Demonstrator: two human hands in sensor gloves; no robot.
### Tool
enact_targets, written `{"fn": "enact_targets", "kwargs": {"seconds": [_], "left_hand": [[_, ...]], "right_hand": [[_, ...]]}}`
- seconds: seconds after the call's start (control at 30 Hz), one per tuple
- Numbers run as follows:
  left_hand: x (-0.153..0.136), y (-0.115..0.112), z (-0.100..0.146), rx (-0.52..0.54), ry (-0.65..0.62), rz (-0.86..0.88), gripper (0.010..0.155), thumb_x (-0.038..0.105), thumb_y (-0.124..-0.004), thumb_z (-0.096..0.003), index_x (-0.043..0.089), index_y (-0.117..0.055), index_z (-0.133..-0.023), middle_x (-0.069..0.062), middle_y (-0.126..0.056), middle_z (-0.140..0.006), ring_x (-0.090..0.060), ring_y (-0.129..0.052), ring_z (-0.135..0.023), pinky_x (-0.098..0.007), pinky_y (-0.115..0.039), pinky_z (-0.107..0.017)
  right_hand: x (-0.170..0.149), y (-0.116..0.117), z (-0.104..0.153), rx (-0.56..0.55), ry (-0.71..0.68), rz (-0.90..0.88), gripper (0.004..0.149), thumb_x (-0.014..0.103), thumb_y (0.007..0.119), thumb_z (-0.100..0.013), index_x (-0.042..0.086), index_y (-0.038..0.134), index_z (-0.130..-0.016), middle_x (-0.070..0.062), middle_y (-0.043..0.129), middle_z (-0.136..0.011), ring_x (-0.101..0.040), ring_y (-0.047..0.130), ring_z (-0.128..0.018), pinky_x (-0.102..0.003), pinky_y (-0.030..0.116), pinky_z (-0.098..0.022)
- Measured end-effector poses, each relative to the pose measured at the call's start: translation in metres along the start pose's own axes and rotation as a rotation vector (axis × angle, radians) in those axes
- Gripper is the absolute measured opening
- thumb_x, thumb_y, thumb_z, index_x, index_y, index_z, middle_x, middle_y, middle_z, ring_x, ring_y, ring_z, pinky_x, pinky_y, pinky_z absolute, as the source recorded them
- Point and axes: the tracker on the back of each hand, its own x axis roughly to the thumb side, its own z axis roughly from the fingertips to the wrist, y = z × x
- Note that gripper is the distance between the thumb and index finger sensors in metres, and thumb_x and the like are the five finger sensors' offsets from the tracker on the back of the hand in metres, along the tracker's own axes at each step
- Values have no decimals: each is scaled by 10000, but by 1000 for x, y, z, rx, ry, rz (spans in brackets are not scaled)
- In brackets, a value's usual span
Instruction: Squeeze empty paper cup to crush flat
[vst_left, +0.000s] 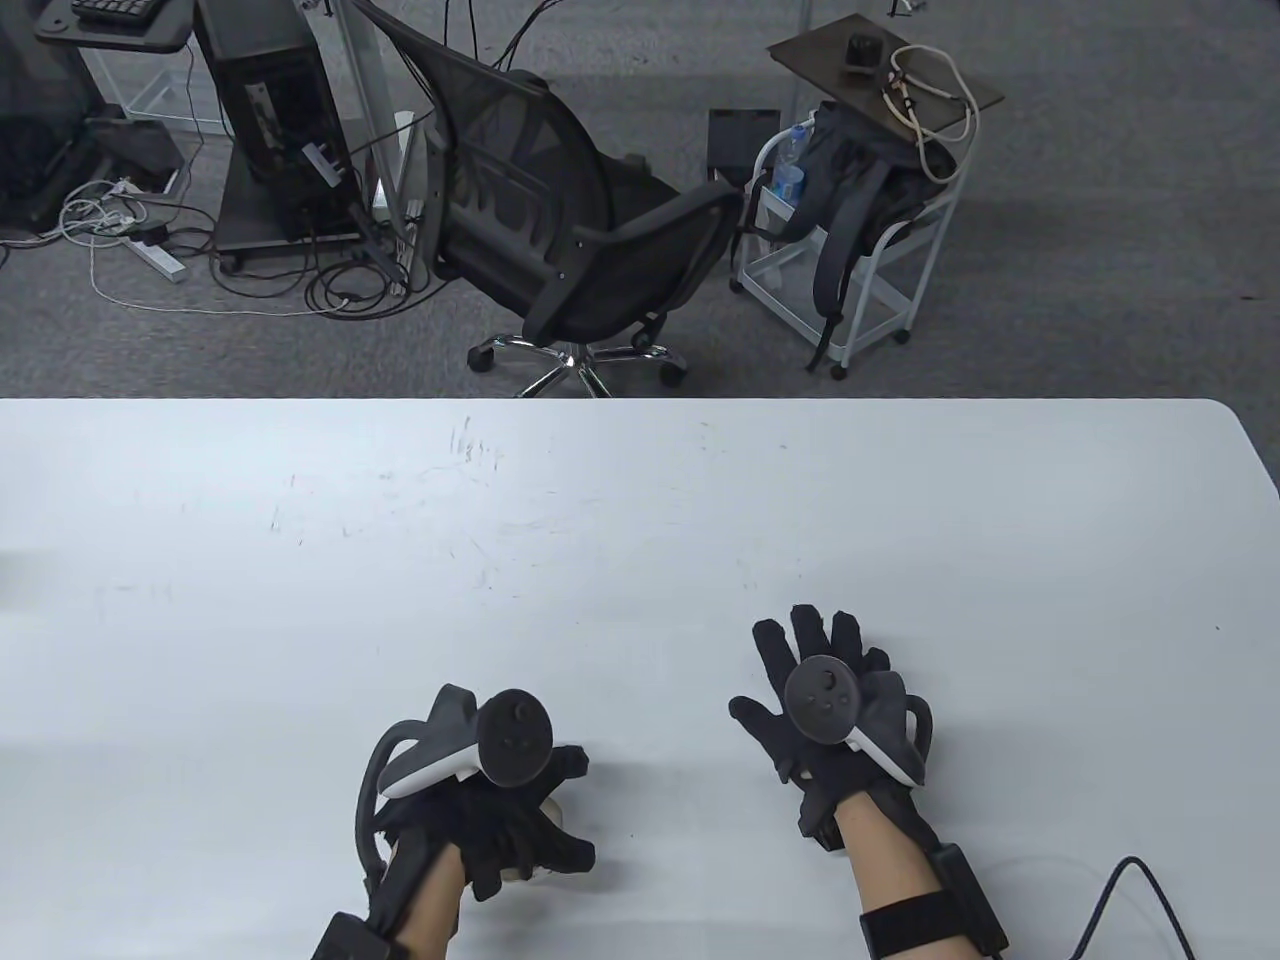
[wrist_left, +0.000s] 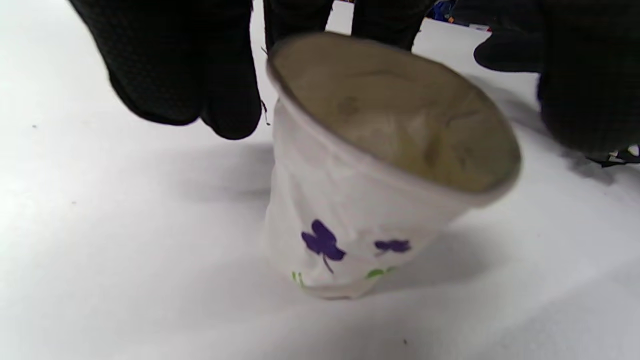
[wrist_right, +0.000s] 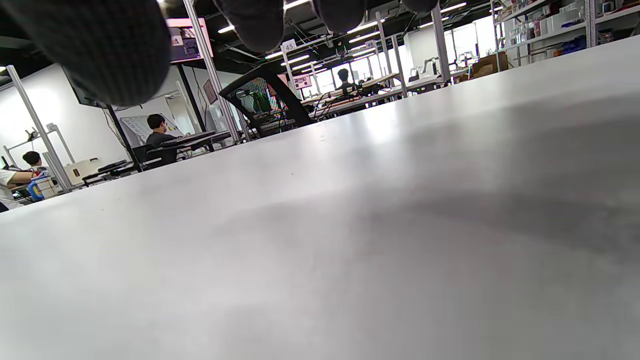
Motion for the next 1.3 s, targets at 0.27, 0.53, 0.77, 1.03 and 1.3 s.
{"fn": "enact_targets", "kwargs": {"seconds": [0.27, 0.53, 0.77, 1.03, 1.3], "left_hand": [[2, -4, -7, -17, 3, -18, 870, 618, -1034, -394, 354, -663, -1135, -113, -655, -1190, -380, -945, -871, -560, -859, -568], [-8, 3, -7, 122, -36, 87, 757, 528, -876, -564, 349, -458, -1170, -87, -442, -1217, -333, -803, -957, -459, -804, -634], [-31, 0, -10, 405, -50, 346, 716, 555, -801, -577, 337, -451, -1162, -61, -461, -1205, -311, -785, -971, -434, -790, -645], [-42, -14, -24, 425, -138, 690, 697, 600, -661, -634, 358, -309, -1184, -28, -375, -1230, -258, -725, -1022, -386, -757, -695], [-34, -24, -38, 345, -278, 980, 721, 642, -573, -663, 355, -172, -1189, 4, -267, -1250, -211, -642, -1083, -372, -699, -761]], "right_hand": [[0, 1, -1, 2, -2, -3, 819, 643, 747, -434, 307, 403, -1097, -111, 310, -1182, -508, 288, -1038, -736, 325, -671], [0, 1, -1, 13, -1, -11, 818, 643, 746, -435, 302, 407, -1097, -114, 312, -1181, -510, 299, -1039, -736, 327, -670], [-3, 5, -2, 28, 10, -154, 828, 646, 740, -437, 278, 401, -1097, -122, 327, -1178, -517, 330, -1033, -736, 344, -666], [0, 12, -3, -4, -2, -391, 828, 648, 731, -435, 241, 425, -1088, -134, 404, -1162, -508, 407, -1022, -730, 395, -655], [23, 23, 3, 28, -4, -956, 824, 646, 721, -442, 213, 433, -1082, -154, 441, -1144, -516, 459, -1001, -706, 456, -653]]}}
